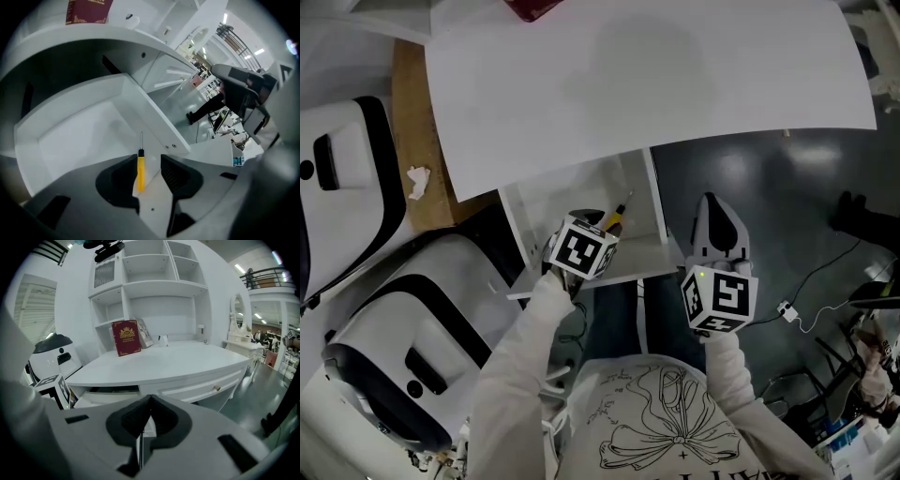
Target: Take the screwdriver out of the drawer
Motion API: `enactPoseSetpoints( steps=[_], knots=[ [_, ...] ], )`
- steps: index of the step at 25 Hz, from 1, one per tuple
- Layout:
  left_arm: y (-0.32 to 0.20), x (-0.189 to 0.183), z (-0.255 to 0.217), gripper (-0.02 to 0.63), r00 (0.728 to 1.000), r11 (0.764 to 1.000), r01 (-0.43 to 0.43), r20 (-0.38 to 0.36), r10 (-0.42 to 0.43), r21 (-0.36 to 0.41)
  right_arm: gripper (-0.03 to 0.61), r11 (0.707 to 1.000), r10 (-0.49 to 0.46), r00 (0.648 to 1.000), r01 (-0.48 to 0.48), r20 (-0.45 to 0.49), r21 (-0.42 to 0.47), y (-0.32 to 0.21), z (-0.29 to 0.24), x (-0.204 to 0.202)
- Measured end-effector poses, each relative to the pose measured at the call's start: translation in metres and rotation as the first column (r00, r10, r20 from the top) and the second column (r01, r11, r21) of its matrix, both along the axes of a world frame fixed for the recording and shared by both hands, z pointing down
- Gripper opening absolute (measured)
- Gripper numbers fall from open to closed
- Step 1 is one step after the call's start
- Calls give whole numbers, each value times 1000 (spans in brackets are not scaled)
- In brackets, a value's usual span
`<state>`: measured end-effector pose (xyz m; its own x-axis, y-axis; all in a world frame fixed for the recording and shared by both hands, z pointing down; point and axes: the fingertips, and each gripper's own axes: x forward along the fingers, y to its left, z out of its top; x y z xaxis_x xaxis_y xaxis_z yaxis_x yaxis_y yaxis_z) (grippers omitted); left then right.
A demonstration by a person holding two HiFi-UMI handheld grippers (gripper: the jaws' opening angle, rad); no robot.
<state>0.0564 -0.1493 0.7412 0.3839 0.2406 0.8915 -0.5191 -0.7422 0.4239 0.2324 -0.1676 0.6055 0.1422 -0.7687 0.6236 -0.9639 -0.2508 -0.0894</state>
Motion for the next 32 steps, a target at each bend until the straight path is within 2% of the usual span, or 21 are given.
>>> enactPoseSetpoints(
  steps=[3, 18, 27, 32],
  knots=[
    [5, 3, 12, 147, 1000, 999, -21, 12, 22, -32, 3, 1000, 2, 1000, -2, -1, -7, 0, 4, 1],
    [9, 7, 52, 156, 996, 995, -25, 85, 33, -92, 3, 999, 4, 1000, -3, 18, -46, -1, 28, 0],
    [21, -3, 74, 156, 984, 986, -70, 153, 94, -154, 3, 997, 15, 1000, -14, 20, -70, 2, 39, 0],
    [24, -4, 83, 156, 976, 983, -96, 177, 124, -159, 3, 997, 23, 1000, -21, 19, -79, 4, 43, 1]
  ],
)
